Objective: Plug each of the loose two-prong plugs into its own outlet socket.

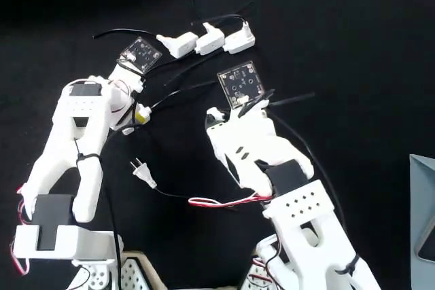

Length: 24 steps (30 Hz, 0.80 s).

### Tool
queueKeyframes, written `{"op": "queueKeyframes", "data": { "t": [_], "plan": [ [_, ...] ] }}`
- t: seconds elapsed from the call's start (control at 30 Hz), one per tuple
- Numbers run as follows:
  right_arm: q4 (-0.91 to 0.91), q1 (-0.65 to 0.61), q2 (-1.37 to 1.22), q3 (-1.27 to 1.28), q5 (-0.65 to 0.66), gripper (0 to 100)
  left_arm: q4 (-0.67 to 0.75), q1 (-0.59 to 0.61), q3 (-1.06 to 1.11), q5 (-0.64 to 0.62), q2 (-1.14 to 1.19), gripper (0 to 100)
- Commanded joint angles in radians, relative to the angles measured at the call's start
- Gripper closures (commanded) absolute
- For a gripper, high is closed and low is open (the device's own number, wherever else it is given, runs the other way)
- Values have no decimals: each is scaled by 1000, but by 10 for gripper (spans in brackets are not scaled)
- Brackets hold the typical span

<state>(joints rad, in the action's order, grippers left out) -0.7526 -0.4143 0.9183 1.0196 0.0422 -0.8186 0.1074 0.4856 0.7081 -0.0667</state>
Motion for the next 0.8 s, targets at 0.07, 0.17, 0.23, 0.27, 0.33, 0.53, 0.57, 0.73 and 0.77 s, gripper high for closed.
{"op": "queueKeyframes", "data": {
  "t": [0.07, 0.17, 0.23, 0.27, 0.33, 0.53, 0.57, 0.73, 0.77],
  "plan": [
    [21, -14, 22, -4, 6, 986, 6, 15, -73, 75, 25, 717],
    [21, -14, 22, -4, 6, 986, 12, 21, -119, 120, 103, 716],
    [21, -14, 22, -4, 6, 986, 9, 22, -156, 155, 169, 716],
    [21, -14, 22, -4, 6, 986, 9, 25, -174, 160, 199, 716],
    [21, -14, 22, -4, 6, 986, 9, 30, -216, 163, 258, 717],
    [21, -14, 22, -4, 6, 986, 6, 36, -248, 160, 333, 773],
    [21, -14, 22, -4, 6, 986, -11, 24, -245, 157, 327, 814],
    [21, -14, 22, -4, 6, 986, -155, -71, -239, 92, 238, 967],
    [21, -14, 22, -4, 6, 986, -193, -91, -239, 72, 221, 955]
  ]
}}
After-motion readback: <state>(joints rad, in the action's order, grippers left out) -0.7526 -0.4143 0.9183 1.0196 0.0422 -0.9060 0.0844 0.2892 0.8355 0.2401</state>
